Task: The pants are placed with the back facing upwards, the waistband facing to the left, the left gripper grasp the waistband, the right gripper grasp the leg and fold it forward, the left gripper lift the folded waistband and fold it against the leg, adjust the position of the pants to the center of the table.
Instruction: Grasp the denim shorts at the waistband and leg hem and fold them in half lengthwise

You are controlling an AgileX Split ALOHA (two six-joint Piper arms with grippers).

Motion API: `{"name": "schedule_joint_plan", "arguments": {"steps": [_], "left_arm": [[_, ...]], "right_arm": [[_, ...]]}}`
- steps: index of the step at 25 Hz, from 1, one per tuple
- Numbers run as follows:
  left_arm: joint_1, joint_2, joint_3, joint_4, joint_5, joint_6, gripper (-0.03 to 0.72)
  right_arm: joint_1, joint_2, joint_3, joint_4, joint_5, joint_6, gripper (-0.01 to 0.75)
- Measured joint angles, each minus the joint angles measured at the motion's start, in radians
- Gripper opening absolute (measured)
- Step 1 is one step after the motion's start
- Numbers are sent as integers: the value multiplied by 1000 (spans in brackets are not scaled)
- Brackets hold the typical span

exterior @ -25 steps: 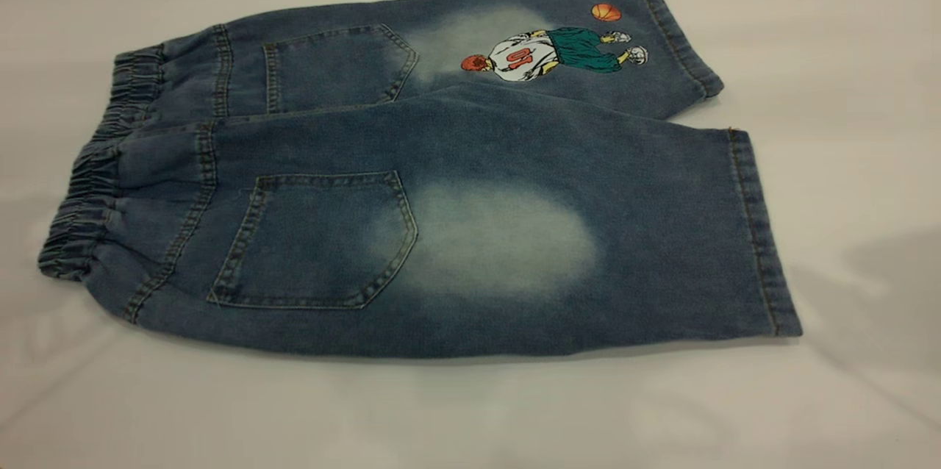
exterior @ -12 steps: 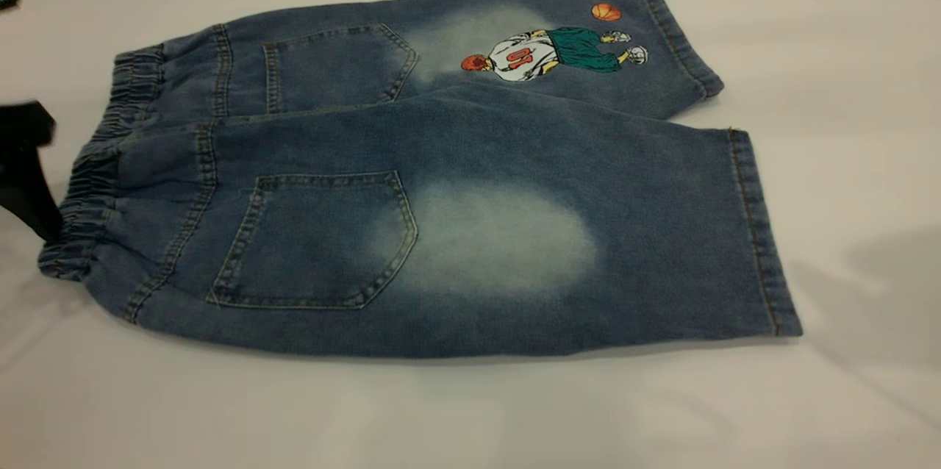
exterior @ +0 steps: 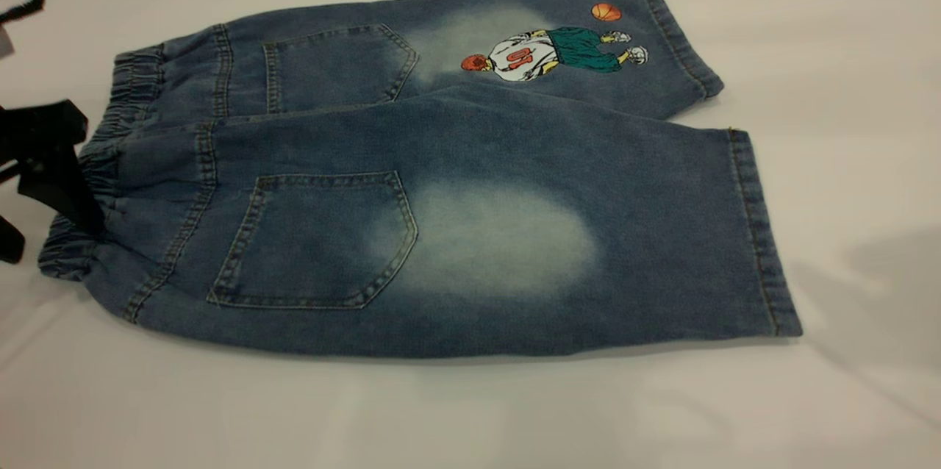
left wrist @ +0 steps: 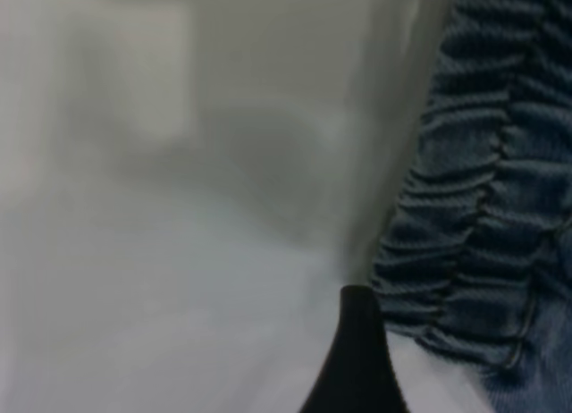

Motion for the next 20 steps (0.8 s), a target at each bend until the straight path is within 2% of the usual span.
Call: {"name": "schedule_joint_plan", "arguments": {"steps": [7, 10, 13, 18, 19, 20], "left_arm": [[0, 67, 0, -14, -28, 0, 518], [0, 79, -1, -19, -41, -1, 488], [0, 87, -2, -21, -49, -3, 406], [0, 93, -2, -40, -50, -2, 174], [-1, 93, -2, -40, -48, -2, 139], [-1, 91, -2, -36, -45, -2, 136]], "right_arm": [[0, 0, 0, 0, 0, -1, 430], [0, 0, 0, 2, 1, -3, 430], [0, 0, 0, 19, 8, -3, 430], [0, 3, 0, 53, 32, -3, 430], [1, 9, 0, 61, 39, -2, 430], [1, 20, 3, 73, 41, 5, 430]]}}
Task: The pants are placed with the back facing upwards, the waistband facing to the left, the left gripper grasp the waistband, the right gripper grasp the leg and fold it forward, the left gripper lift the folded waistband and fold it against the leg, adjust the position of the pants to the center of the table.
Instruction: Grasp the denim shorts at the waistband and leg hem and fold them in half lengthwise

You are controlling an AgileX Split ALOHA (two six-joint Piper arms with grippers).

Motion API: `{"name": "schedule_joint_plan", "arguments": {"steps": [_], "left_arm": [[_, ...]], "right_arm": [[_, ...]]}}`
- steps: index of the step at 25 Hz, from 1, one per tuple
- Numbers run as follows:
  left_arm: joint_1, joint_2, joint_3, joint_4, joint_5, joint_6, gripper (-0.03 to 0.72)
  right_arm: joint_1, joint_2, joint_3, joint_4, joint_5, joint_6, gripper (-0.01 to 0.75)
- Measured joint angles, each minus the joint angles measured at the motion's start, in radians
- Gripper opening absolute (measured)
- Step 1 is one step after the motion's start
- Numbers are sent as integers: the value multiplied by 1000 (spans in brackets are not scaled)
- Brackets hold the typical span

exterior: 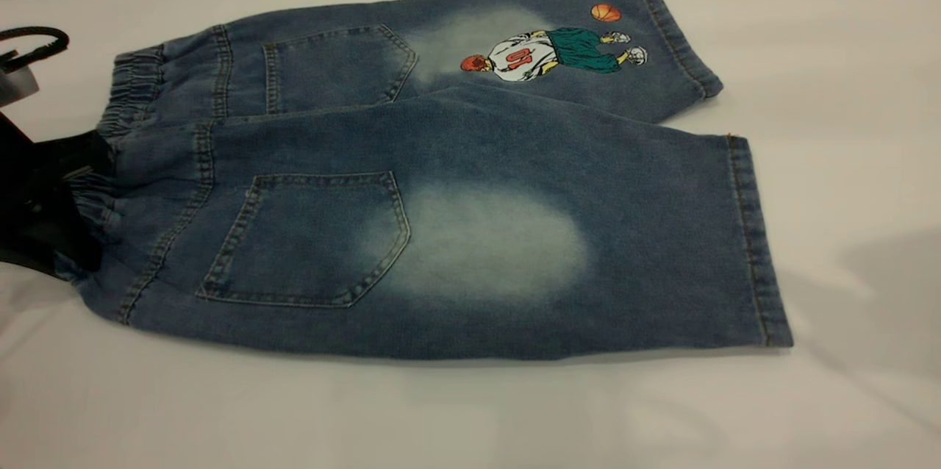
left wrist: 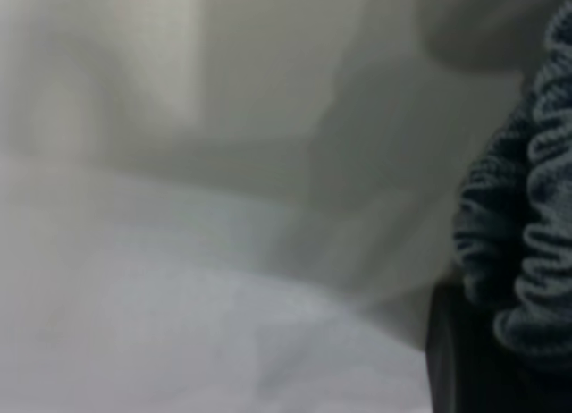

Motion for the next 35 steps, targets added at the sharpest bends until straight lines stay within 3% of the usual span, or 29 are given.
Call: {"name": "schedule_joint_plan", "arguments": {"steps": [9, 19, 29, 35], "left_arm": [[-30, -83, 3, 28, 71, 23, 137], [-30, -129, 2, 22, 104, 24, 137], [-30, -130, 2, 18, 106, 25, 137], [-30, -131, 2, 18, 109, 25, 137]], "right_arm": [[0, 219, 167, 200, -82, -25, 430], [0, 547, 216, 565, -173, -405, 430], [0, 848, 215, 976, -40, -890, 430], [0, 941, 171, 1015, 36, -1026, 430]]}}
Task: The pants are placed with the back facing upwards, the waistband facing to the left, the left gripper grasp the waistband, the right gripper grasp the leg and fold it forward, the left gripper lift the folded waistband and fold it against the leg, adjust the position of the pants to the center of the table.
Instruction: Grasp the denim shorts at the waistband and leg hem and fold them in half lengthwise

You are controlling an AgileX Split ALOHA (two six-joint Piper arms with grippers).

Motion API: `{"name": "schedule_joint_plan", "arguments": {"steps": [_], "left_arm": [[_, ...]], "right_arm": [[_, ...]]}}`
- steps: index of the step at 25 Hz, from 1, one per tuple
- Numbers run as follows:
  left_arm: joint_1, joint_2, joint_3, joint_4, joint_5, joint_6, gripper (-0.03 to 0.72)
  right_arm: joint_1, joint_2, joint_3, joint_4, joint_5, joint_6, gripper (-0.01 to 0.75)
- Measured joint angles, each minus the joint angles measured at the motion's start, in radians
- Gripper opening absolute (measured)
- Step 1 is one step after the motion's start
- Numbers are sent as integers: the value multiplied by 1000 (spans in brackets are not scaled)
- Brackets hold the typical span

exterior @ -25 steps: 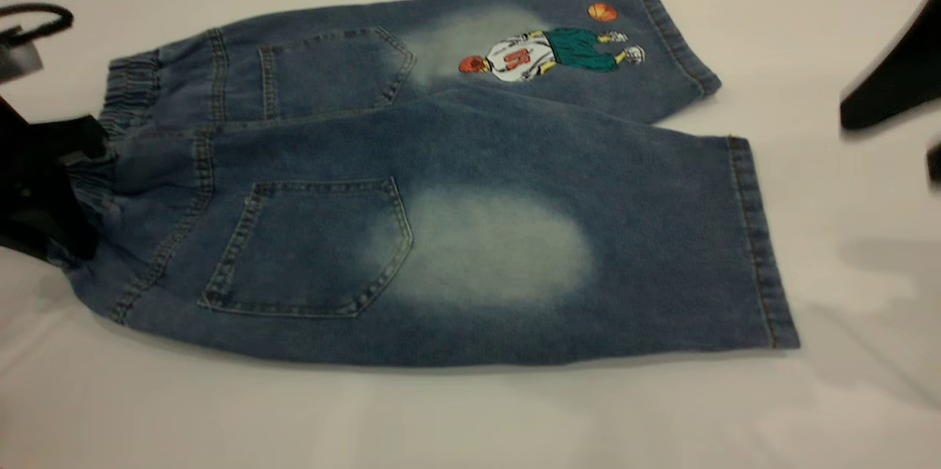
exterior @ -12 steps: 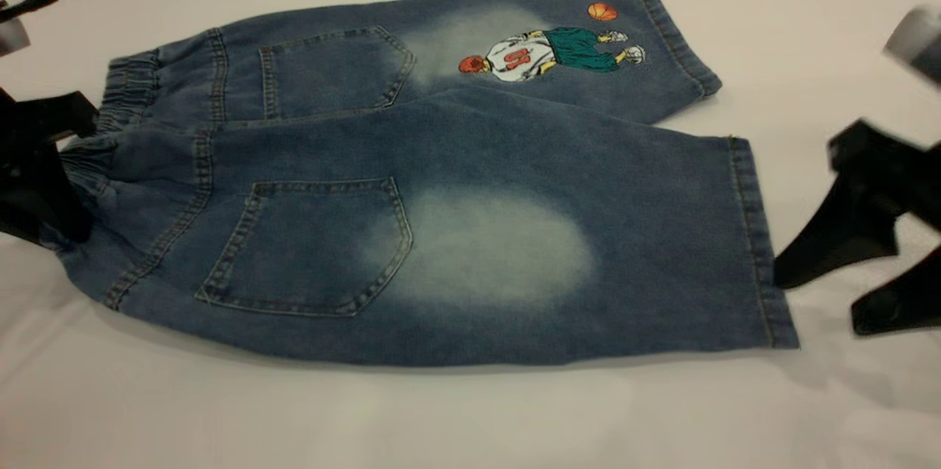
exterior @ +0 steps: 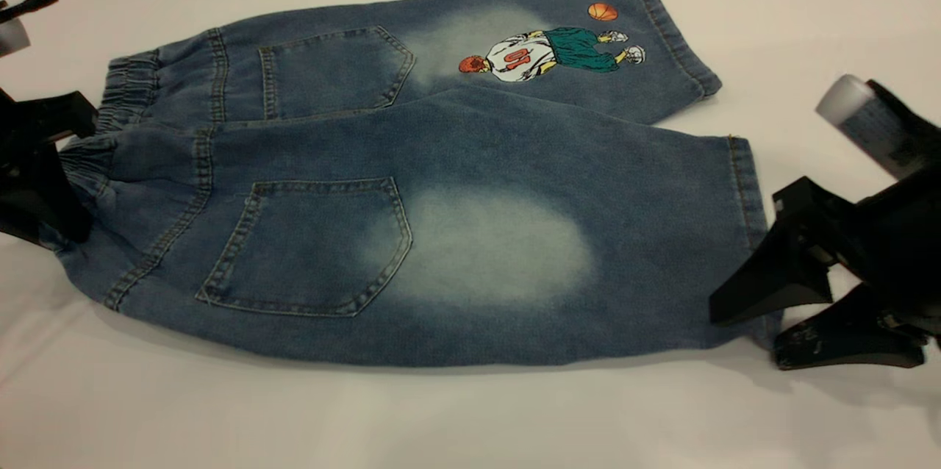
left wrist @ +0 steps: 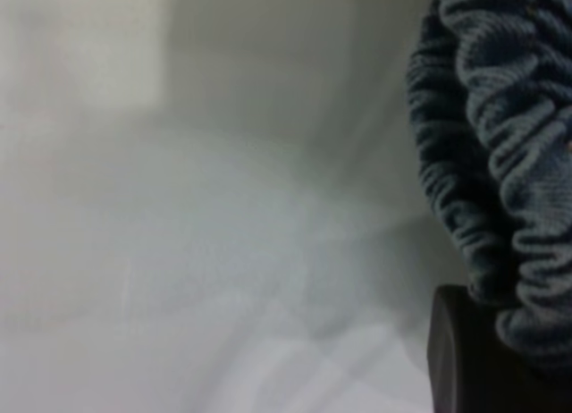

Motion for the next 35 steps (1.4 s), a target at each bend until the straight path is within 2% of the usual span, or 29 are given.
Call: {"name": "schedule_joint_plan", "arguments": {"steps": [6, 10, 13, 17, 19, 25, 29, 35], "left_arm": [[0, 0, 0, -2, 1, 1, 137], [0, 0, 0, -2, 4, 1, 137], [0, 0, 0, -2, 9, 1, 137], [0, -1, 0, 12, 21, 1, 137], [0, -5, 0, 13, 26, 1, 137], [0, -72, 8, 46, 91, 1, 137], [0, -133, 59, 108, 91, -56, 137], [0, -210, 174, 159, 162, -138, 137]], "right_arm": [[1, 68, -89, -1, 66, -6, 422], [1, 92, -126, 0, 74, -6, 372], [1, 96, -124, 0, 64, -6, 287], [1, 96, -124, -4, 91, -6, 76], [1, 95, -123, -4, 114, -6, 30], [1, 59, -95, -136, 67, 70, 26], [1, -26, -19, -181, 8, 83, 26], [0, -207, 117, -201, 3, 156, 26]]}}
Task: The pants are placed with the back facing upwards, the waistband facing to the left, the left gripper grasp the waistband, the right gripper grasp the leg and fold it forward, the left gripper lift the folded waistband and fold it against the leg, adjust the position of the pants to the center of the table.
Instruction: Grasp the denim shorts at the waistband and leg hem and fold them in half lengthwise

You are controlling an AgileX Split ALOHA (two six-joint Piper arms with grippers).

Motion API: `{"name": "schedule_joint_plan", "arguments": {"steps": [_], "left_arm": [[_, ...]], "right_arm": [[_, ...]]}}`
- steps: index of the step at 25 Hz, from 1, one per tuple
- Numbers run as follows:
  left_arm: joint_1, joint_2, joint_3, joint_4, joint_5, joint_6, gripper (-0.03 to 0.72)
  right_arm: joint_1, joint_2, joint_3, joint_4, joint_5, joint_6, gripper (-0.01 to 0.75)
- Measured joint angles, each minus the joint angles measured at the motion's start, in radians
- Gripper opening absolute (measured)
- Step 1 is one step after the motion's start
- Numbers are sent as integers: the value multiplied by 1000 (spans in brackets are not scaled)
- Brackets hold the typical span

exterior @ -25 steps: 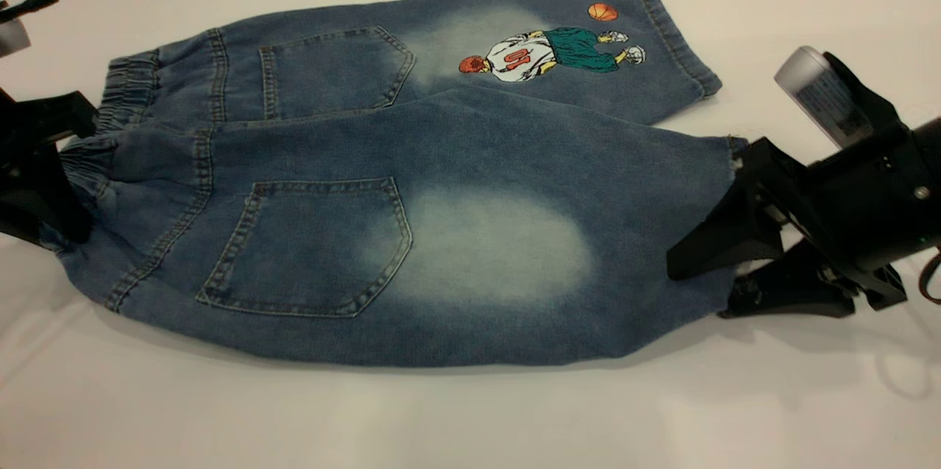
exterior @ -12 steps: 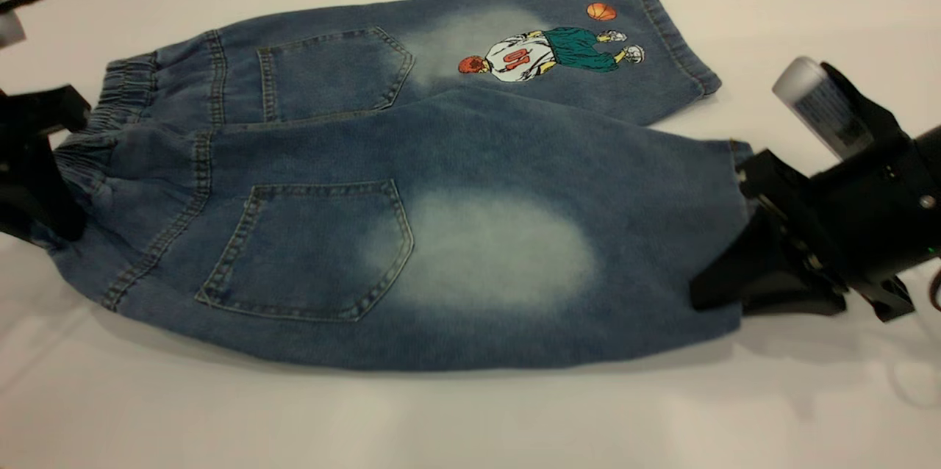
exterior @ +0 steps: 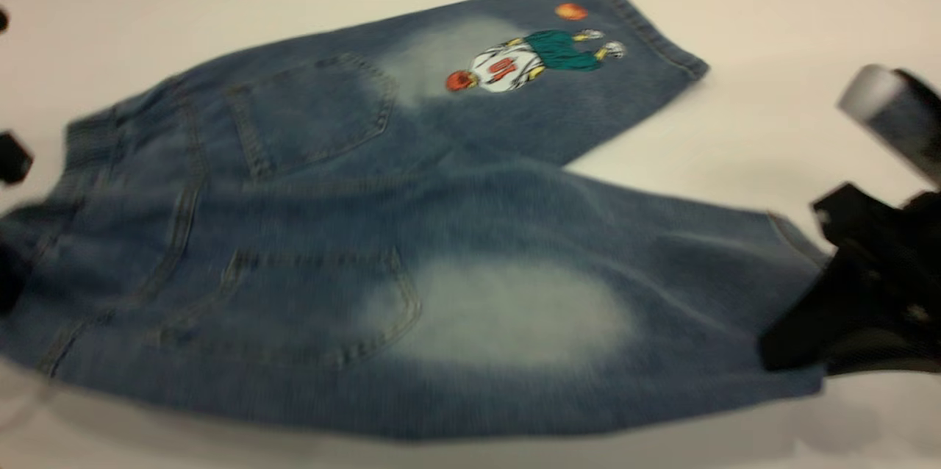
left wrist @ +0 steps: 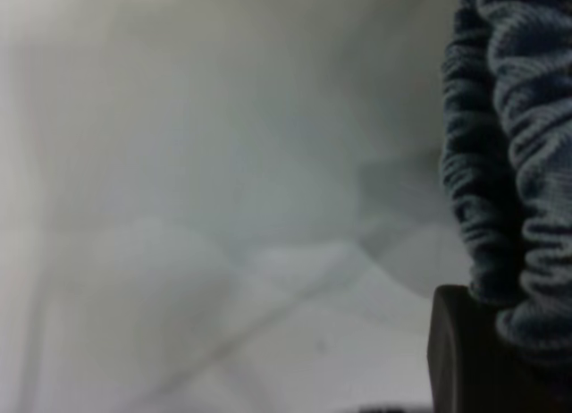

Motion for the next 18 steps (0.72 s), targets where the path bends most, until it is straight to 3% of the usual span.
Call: {"name": "schedule_joint_plan", "arguments": {"steps": [8, 13, 18], "left_arm": [[0, -136, 68, 1, 89, -50, 137], [0, -246, 92, -24, 170, -55, 137], [0, -355, 92, -66, 154, -77, 137]], "right_arm": [[0, -254, 54, -265, 22, 278, 26], [0, -409, 35, -437, 120, 505, 26], [0, -552, -21, -477, 182, 656, 26]]}}
